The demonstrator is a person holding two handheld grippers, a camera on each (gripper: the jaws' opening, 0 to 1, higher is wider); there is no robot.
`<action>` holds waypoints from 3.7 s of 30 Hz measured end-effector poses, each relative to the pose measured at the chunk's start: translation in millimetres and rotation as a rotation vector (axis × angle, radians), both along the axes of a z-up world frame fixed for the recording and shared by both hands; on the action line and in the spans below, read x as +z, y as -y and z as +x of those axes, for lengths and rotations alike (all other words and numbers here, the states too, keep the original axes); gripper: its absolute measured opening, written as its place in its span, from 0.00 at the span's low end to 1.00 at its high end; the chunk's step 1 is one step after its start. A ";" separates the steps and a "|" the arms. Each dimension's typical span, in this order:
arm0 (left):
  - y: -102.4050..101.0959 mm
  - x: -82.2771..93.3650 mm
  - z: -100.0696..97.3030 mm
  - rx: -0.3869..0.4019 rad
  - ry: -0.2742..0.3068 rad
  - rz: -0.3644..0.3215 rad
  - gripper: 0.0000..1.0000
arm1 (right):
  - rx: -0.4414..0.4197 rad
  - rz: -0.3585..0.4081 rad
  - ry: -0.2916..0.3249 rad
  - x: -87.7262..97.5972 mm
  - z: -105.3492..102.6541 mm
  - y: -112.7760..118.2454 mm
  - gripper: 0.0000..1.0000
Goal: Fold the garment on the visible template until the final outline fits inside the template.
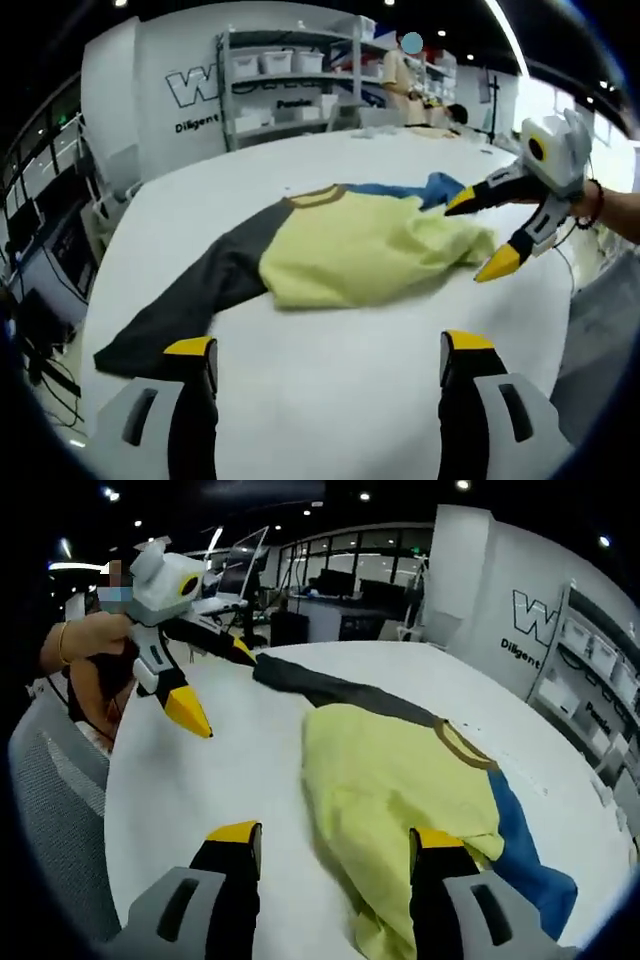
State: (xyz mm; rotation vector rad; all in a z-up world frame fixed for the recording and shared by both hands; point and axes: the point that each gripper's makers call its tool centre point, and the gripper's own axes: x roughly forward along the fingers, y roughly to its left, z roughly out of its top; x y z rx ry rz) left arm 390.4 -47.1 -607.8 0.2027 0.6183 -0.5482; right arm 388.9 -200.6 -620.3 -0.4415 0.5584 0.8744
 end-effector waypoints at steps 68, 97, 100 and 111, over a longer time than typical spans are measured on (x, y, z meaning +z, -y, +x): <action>69.9 -26.8 10.8 -0.185 0.010 0.024 0.58 | -0.222 0.261 -0.267 22.2 114.2 18.7 0.00; 112.8 -42.1 91.0 -0.138 0.085 -0.023 0.40 | -0.417 0.231 -0.361 -35.3 156.7 49.1 0.00; 114.6 -41.3 97.5 -0.126 0.097 -0.024 0.41 | -0.402 0.196 -0.366 -42.1 154.8 48.7 0.00; 116.2 -45.1 122.5 -0.099 0.115 0.027 0.37 | -0.362 0.148 -0.359 -49.4 155.1 48.2 0.00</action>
